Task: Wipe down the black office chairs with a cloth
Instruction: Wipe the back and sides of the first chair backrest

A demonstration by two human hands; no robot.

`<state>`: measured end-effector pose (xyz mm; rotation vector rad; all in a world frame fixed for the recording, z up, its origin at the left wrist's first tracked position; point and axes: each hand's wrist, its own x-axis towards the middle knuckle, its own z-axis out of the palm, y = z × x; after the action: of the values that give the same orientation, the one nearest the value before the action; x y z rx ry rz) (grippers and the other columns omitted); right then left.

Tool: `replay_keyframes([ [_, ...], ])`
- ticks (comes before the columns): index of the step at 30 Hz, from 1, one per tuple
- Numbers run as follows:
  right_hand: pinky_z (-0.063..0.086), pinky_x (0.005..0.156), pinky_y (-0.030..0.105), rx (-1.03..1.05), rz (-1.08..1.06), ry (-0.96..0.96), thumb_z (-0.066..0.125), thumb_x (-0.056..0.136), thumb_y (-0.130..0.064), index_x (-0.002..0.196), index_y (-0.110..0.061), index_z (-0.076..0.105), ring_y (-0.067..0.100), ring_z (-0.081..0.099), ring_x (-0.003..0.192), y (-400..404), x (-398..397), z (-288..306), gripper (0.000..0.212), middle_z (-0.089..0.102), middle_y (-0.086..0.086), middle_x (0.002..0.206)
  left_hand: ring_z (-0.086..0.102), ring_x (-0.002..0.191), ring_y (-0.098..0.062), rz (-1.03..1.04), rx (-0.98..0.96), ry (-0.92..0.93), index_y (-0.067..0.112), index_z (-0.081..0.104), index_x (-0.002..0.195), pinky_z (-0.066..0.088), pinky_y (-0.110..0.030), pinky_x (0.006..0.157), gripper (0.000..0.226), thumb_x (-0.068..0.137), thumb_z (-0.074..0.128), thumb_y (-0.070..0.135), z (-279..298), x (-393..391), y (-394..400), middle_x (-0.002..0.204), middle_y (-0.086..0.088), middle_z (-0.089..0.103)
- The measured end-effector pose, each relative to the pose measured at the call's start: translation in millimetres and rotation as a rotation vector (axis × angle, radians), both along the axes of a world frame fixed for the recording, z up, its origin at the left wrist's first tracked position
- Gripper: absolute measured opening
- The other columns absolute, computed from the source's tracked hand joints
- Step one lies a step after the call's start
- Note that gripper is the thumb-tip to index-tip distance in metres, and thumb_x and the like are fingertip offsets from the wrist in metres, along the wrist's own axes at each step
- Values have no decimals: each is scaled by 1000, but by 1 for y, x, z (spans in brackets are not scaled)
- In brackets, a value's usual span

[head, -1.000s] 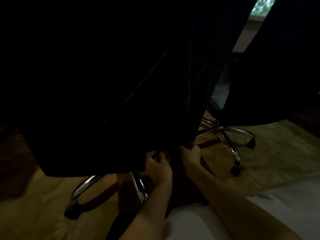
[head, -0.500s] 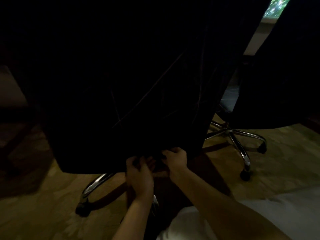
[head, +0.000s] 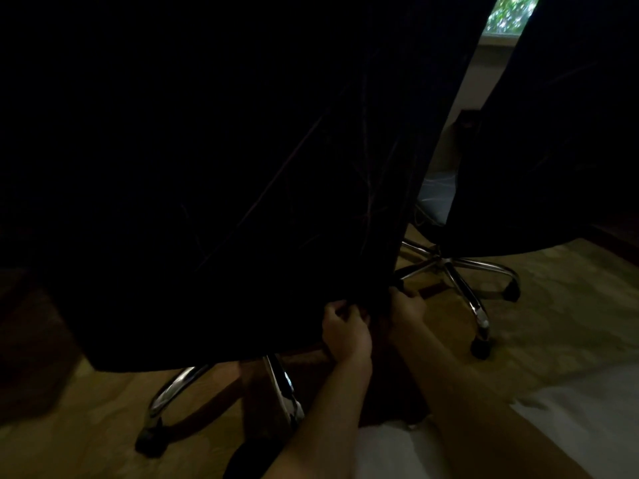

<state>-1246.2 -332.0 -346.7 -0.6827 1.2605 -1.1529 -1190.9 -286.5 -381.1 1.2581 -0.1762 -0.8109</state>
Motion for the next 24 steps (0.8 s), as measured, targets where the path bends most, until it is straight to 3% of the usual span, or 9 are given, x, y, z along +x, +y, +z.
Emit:
replay_keyframes([
  [3,53,90,38,-4,53,16,57,95,-10,112,-14,47,23,61,94,14,14,-1,20,59,4,94,68,90,-22,56,38,-34,22,56,99,57,-35,78,16,95,57,7,-12,16,6,112,-13,64],
  [6,53,91,39,-27,129,116,57,94,-12,125,-7,49,25,62,104,28,31,-7,32,61,9,111,69,89,-21,128,12,-61,21,58,102,59,-33,78,18,94,57,5,-16,38,28,105,-15,67],
  [8,54,82,34,-47,178,250,59,94,-13,126,-9,52,24,62,100,37,45,-11,33,62,10,114,69,88,-18,170,-43,-63,9,56,113,57,-22,68,19,96,52,0,-12,52,54,103,-14,66],
  [10,52,65,28,-52,225,291,59,94,-13,119,-10,55,23,63,92,51,61,-13,25,63,11,107,67,94,-19,217,-74,-108,9,55,117,56,-24,71,22,97,51,0,-12,67,80,107,-11,64],
  [13,53,53,28,-12,317,166,55,95,-4,103,-9,54,22,65,76,80,92,-16,10,63,12,96,63,102,-23,286,-8,-247,18,59,113,53,-33,81,20,97,53,8,-15,95,112,111,-5,63],
  [15,58,57,34,15,393,83,51,95,-1,102,-8,53,24,66,72,95,114,-21,10,65,18,101,61,105,-27,323,11,-204,13,56,119,53,-37,84,22,98,51,7,-15,117,130,113,-7,61],
  [18,54,48,25,60,414,-103,45,96,8,111,1,50,28,64,71,119,145,-26,17,61,20,97,57,113,-31,366,-48,-125,7,51,125,49,-49,97,27,99,49,5,-11,147,154,120,-14,58],
  [22,56,51,25,55,337,-145,46,96,8,116,3,52,30,63,80,134,157,-27,21,60,22,100,58,109,-29,351,-28,-200,14,52,116,49,-49,95,20,98,52,7,-16,154,159,104,0,60],
  [24,60,63,34,38,297,-79,48,95,7,112,2,54,29,65,86,127,146,-25,18,62,22,102,59,107,-29,308,9,-209,12,54,110,51,-43,90,18,96,53,1,-17,147,150,104,-4,62],
])
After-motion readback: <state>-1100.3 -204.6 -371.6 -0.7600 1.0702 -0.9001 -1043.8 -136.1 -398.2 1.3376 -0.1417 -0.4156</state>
